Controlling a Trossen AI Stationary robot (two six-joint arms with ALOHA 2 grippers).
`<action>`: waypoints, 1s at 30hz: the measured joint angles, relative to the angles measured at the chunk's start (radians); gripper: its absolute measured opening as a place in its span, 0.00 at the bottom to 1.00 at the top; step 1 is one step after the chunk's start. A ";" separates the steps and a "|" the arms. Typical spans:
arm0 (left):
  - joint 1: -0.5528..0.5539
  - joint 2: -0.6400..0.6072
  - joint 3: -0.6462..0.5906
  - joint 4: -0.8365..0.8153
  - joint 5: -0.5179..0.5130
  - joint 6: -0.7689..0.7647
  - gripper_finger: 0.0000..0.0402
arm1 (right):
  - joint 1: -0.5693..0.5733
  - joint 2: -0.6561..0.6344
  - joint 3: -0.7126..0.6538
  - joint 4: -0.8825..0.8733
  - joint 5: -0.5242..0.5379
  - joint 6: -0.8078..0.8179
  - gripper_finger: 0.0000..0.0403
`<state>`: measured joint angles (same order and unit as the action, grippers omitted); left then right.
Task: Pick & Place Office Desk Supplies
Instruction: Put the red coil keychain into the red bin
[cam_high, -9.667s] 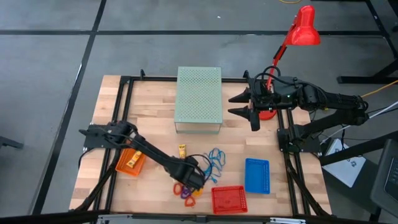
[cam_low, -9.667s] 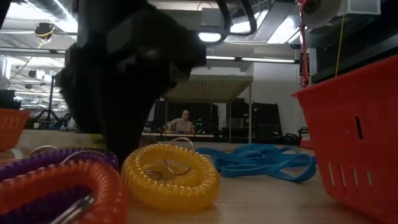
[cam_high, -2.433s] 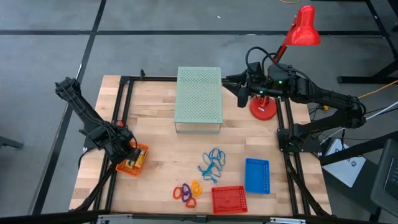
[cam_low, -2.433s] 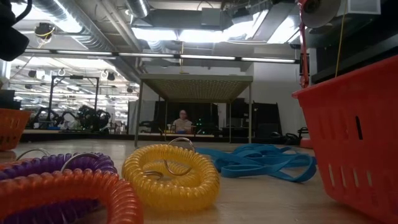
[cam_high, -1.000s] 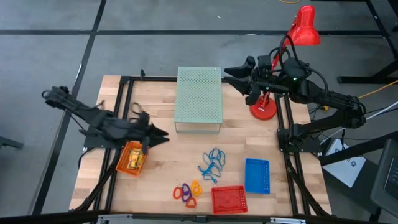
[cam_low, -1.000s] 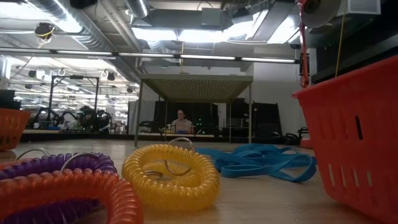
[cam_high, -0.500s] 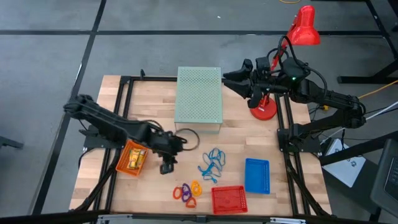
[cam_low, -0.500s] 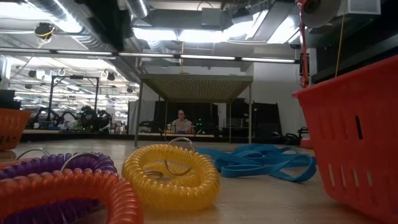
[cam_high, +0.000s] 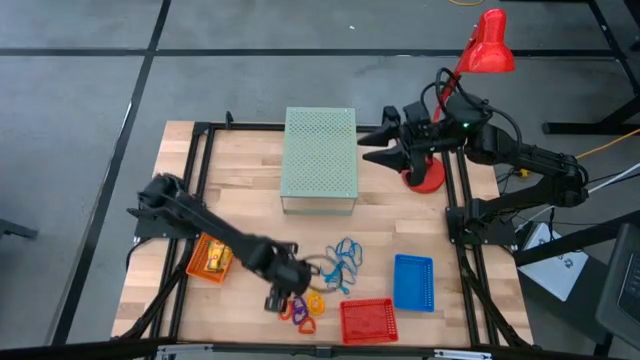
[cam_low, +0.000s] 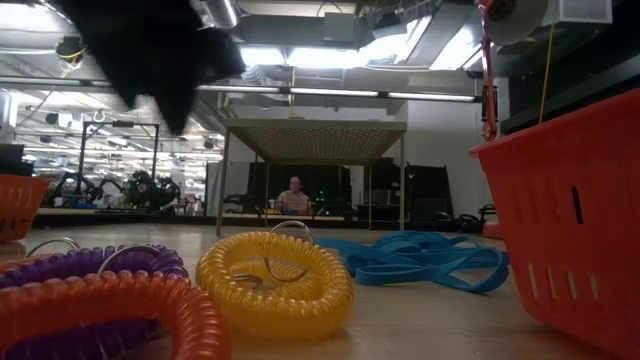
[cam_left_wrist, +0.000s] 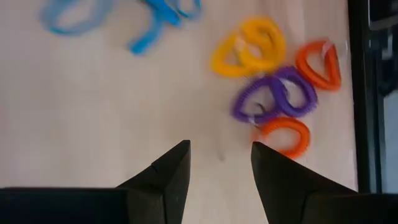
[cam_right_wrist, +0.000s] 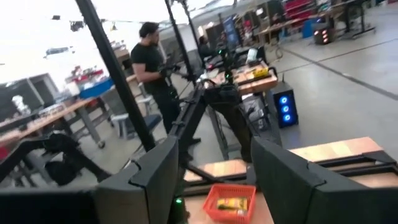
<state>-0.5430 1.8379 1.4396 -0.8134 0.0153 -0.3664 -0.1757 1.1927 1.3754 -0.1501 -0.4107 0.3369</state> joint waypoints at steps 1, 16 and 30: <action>-0.012 0.027 0.017 -0.003 0.014 -0.015 0.41 | -0.002 0.000 0.000 -0.011 -0.011 -0.008 0.51; -0.054 0.209 0.111 -0.069 0.075 -0.103 0.41 | -0.005 0.000 0.000 -0.061 -0.028 -0.064 0.51; -0.078 0.251 0.110 -0.016 0.093 -0.097 0.34 | -0.007 0.000 0.000 -0.063 -0.027 -0.064 0.51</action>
<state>-0.6212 2.0889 1.5500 -0.8291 0.1083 -0.4639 -0.1825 1.1929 1.3754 -0.2131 -0.4374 0.2726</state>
